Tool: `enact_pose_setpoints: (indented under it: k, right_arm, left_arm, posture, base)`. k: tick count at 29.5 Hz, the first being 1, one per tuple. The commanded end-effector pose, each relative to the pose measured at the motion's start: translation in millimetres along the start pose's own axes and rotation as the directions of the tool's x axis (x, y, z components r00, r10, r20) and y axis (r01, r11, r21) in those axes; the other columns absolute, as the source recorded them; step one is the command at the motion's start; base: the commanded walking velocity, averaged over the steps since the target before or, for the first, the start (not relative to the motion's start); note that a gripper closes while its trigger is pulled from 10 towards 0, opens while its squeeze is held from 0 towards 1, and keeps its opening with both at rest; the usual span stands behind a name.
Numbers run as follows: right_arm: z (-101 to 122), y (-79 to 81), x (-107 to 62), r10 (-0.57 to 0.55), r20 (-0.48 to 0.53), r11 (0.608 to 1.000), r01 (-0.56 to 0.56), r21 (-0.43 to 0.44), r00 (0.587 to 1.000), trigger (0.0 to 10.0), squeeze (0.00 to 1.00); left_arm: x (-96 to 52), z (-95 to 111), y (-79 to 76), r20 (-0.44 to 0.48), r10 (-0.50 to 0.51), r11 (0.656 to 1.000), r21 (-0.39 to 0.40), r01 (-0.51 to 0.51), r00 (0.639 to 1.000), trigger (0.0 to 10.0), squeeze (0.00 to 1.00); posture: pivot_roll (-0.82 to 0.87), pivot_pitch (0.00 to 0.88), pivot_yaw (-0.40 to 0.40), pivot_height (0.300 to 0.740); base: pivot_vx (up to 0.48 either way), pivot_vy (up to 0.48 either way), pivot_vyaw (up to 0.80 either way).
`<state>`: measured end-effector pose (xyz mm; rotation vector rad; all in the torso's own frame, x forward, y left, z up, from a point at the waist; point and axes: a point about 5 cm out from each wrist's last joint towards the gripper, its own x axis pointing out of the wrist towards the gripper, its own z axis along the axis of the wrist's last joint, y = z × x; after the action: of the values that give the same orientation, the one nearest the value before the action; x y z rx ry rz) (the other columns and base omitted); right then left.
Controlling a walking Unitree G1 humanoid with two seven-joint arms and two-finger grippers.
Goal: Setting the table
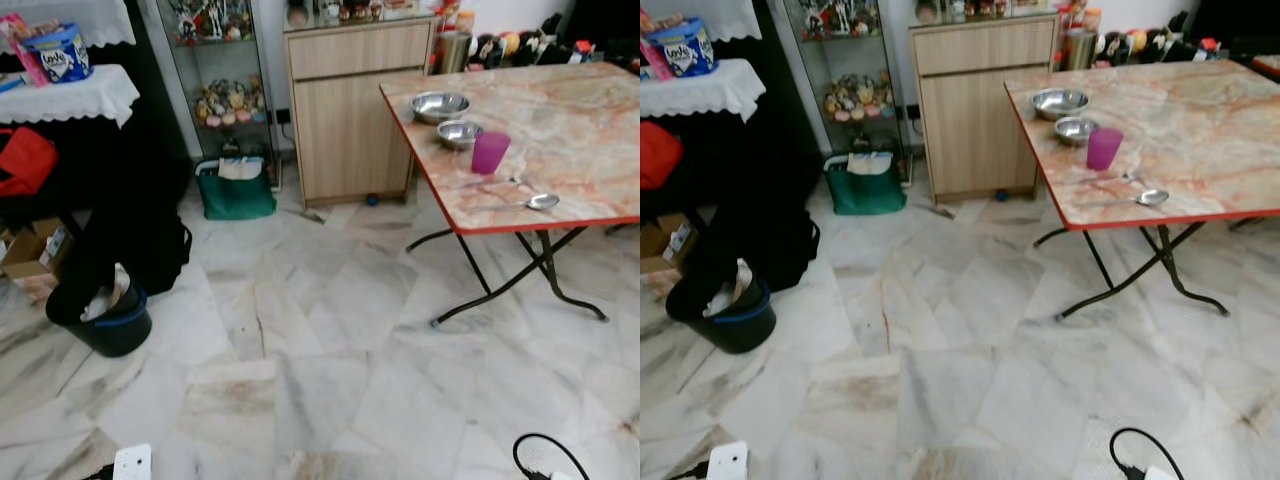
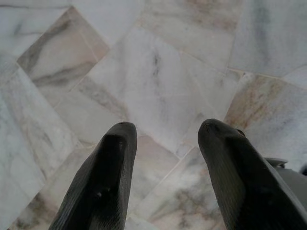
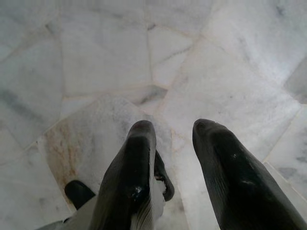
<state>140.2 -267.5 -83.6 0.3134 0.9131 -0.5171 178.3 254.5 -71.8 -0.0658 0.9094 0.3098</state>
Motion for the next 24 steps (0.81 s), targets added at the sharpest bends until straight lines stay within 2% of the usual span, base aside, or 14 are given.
enact_pose_setpoints:
  k: [1, 4, 6, 14, 17, 24]
  right_arm:
    - [0.5, 2.2, 0.3, 0.005, 0.002, 1.000, -0.005, 0.014, 1.000, 10.0, 0.00]
    - [1.1, 2.8, 0.4, 0.010, 0.003, 1.000, -0.010, -0.003, 1.000, 10.0, 0.00]
    - [1.8, 3.0, 0.5, 0.015, 0.004, 0.999, -0.015, -0.028, 1.000, 10.0, 0.00]
    - [1.7, 3.1, 0.5, 0.016, 0.002, 1.000, -0.016, -0.021, 1.000, 10.0, 0.00]
    - [1.2, 3.0, 0.4, 0.012, 0.004, 1.000, -0.012, 0.003, 1.000, 10.0, 0.00]
    - [2.0, 3.2, 0.6, 0.017, 0.004, 1.000, -0.017, -0.019, 1.000, 10.0, 0.00]
  left_arm:
    - [0.0, 0.1, 2.8, -0.007, 0.007, 1.000, 0.004, -0.007, 1.000, 10.0, 0.00]
    - [0.0, 0.5, 3.1, -0.006, 0.007, 1.000, 0.004, -0.007, 1.000, 10.0, 0.00]
    - [0.1, 0.7, 3.2, -0.007, 0.007, 1.000, 0.006, -0.007, 1.000, 10.0, 0.00]
    - [0.1, 0.7, 2.9, -0.007, 0.006, 1.000, 0.004, -0.006, 1.000, 10.0, 0.00]
    - [0.1, 0.5, 2.7, -0.008, 0.005, 1.000, 0.004, -0.005, 1.000, 10.0, 0.00]
    - [0.2, 0.9, 2.3, -0.006, 0.006, 1.000, 0.002, -0.006, 1.000, 10.0, 0.00]
  posture:
    - [0.00, 0.050, 0.081, 0.740]
    - [0.00, 0.051, 0.083, 0.740]
    - [0.00, 0.050, 0.084, 0.740]
    - [0.00, 0.047, 0.083, 0.740]
    - [0.00, 0.044, 0.082, 0.740]
    - [0.00, 0.035, 0.080, 0.740]
  base:
    - [0.371, 0.000, 0.00]
    - [0.374, 0.000, 0.00]
    - [0.371, 0.000, 0.52]
    - [0.370, 0.000, 0.58]
    - [0.375, 0.000, 0.00]
    - [0.373, 0.000, 0.00]
